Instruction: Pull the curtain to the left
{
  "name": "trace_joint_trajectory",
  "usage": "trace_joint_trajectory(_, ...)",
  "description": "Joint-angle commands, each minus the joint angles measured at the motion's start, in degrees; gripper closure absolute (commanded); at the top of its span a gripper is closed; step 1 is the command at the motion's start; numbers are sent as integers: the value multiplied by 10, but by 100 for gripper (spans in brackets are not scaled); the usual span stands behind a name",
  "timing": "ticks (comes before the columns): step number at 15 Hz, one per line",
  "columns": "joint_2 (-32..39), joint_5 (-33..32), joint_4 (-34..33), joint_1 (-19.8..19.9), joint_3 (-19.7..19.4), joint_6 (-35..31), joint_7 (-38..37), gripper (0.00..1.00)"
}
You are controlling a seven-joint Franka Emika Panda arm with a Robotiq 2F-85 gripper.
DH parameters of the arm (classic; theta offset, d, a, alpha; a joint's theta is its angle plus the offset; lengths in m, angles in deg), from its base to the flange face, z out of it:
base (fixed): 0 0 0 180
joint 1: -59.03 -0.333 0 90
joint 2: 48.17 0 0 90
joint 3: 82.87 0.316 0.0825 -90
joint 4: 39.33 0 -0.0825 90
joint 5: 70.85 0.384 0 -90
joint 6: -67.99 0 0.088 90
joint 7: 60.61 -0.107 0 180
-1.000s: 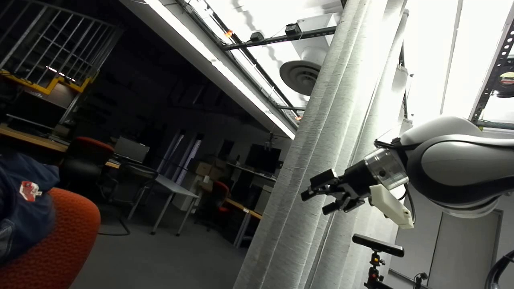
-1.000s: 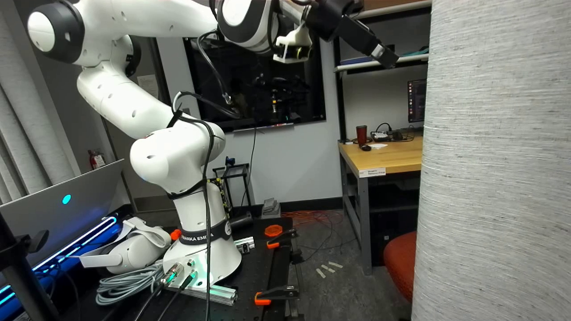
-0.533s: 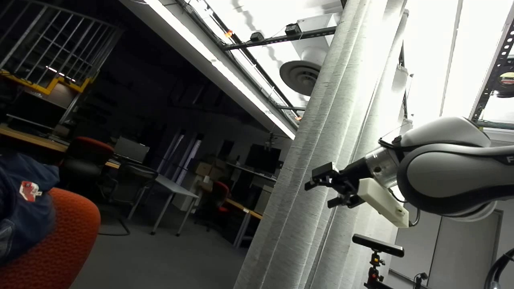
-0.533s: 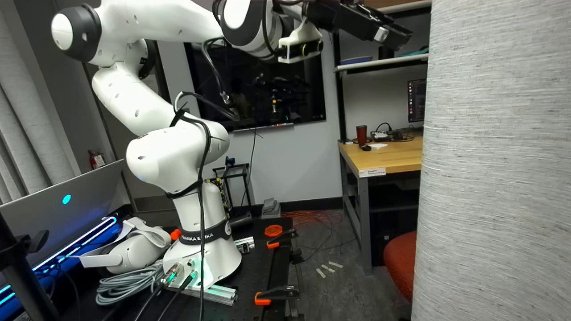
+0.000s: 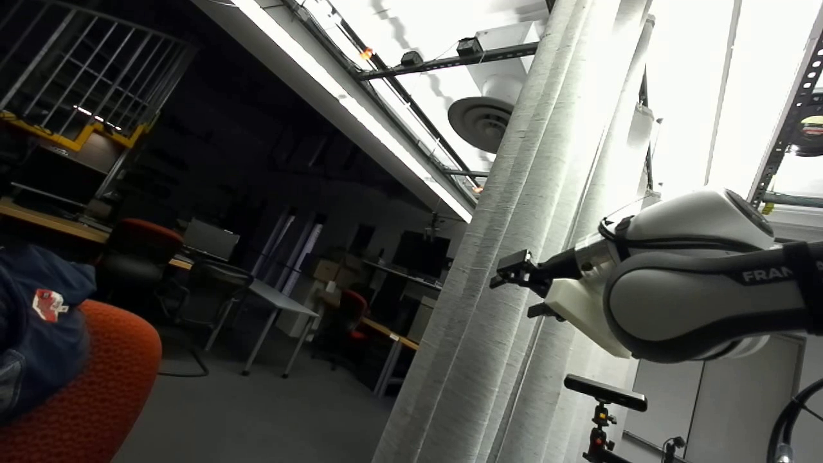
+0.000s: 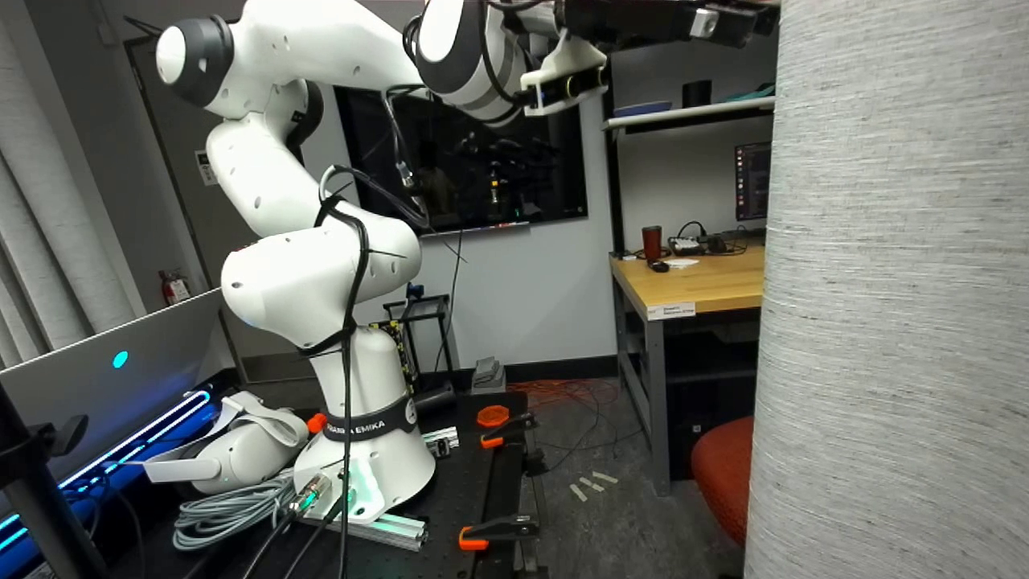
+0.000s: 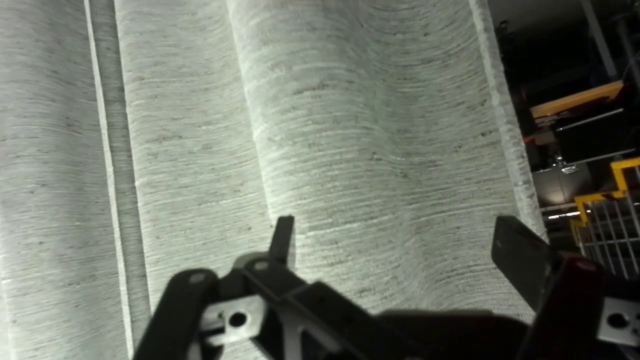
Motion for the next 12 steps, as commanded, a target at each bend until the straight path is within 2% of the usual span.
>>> trace_joint_trajectory(1,134,3,-114,57,41,-46,13,0)
trace_joint_trajectory(6,248,-17,-224,82,72,-46,26,0)
trace_joint_trajectory(10,293,-27,-276,102,96,-45,23,0)
trace_joint_trajectory(12,305,-28,-291,93,92,-46,34,0)
